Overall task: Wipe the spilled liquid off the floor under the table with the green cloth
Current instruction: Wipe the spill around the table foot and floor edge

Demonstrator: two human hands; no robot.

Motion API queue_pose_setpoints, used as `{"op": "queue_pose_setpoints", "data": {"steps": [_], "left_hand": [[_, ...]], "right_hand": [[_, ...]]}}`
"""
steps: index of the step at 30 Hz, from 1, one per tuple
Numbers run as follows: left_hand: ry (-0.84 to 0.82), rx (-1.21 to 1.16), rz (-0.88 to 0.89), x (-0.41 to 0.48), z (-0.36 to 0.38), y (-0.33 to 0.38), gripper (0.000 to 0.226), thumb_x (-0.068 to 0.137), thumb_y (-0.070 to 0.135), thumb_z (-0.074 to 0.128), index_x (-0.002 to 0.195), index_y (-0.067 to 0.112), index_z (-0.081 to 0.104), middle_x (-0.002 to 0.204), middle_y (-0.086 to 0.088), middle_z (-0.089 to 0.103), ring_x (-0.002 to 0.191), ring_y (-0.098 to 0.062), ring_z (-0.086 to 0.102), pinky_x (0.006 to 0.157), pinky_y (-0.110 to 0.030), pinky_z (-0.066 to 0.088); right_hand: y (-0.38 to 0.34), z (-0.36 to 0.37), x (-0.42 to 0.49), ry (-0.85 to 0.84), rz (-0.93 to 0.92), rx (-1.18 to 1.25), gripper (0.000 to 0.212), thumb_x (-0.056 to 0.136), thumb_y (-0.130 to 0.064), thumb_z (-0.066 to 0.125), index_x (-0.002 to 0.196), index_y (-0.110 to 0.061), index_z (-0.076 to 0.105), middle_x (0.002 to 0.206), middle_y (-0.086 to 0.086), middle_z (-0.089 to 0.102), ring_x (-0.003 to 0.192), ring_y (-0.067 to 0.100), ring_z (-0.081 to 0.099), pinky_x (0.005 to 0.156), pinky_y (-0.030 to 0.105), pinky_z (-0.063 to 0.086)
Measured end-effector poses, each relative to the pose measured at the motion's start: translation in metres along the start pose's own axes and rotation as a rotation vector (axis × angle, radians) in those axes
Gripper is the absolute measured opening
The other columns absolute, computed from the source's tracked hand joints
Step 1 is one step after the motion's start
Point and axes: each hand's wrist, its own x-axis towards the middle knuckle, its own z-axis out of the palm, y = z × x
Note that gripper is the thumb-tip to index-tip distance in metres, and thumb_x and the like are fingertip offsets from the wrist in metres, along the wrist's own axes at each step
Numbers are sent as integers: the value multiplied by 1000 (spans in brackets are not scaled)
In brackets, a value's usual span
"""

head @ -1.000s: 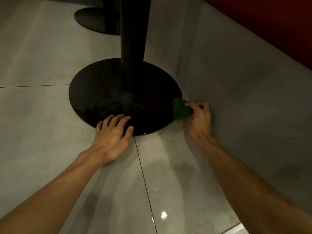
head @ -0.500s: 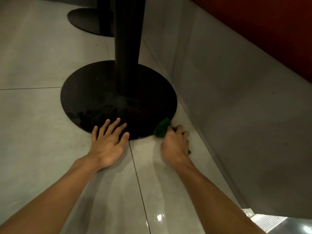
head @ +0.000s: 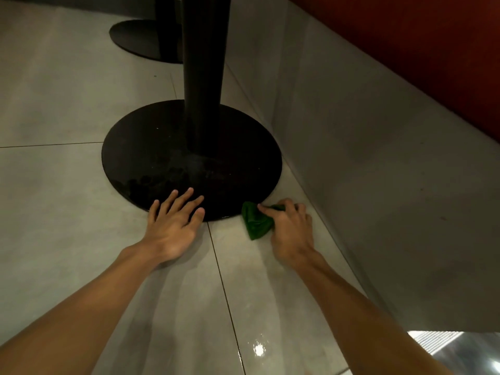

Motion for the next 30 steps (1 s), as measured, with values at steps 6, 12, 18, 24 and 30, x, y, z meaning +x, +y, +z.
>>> {"op": "queue_pose_setpoints", "data": {"steps": [6, 12, 18, 24, 30], "left_hand": [[-9, 9, -16, 3, 0, 0, 52, 98, 54, 12, 148, 41, 20, 158, 17, 2, 145, -8, -10, 116, -40, -12], [-43, 33, -21, 5, -3, 0, 54, 98, 55, 13, 148, 39, 22, 159, 15, 4, 146, -10, -6, 117, -42, -7], [17, -9, 215, -45, -13, 5, 63, 89, 59, 21, 141, 30, 41, 150, 6, 35, 141, -21, 24, 116, -42, 17], [-133, 118, 280, -111, 20, 8, 74, 82, 68, 7, 146, 37, 28, 156, 16, 14, 146, -14, 6, 118, -38, 7], [-108, 95, 231, -115, 30, 12, 83, 78, 71, -1, 147, 36, 27, 158, 15, 7, 146, -12, -6, 118, -41, -5]], "right_hand": [[-28, 15, -22, 13, -2, 108, 69, 88, -1, 49, 144, -39, 36, 142, 5, 35, 124, 31, 29, 106, 41, 32], [-61, 15, -63, -67, -323, 163, 65, 83, -6, 58, 139, -39, 44, 139, 6, 39, 126, 33, 30, 103, 47, 36], [15, 5, -74, -131, -292, 218, 55, 89, -7, 47, 132, -41, 53, 135, 7, 45, 123, 29, 35, 103, 43, 38], [66, -4, -121, -40, -37, 176, 67, 88, 3, 54, 131, -49, 49, 134, -1, 37, 122, 19, 32, 101, 39, 41], [39, -8, -207, -70, -47, 152, 66, 80, -6, 58, 126, -52, 51, 127, -5, 43, 115, 20, 36, 90, 34, 48]]}}
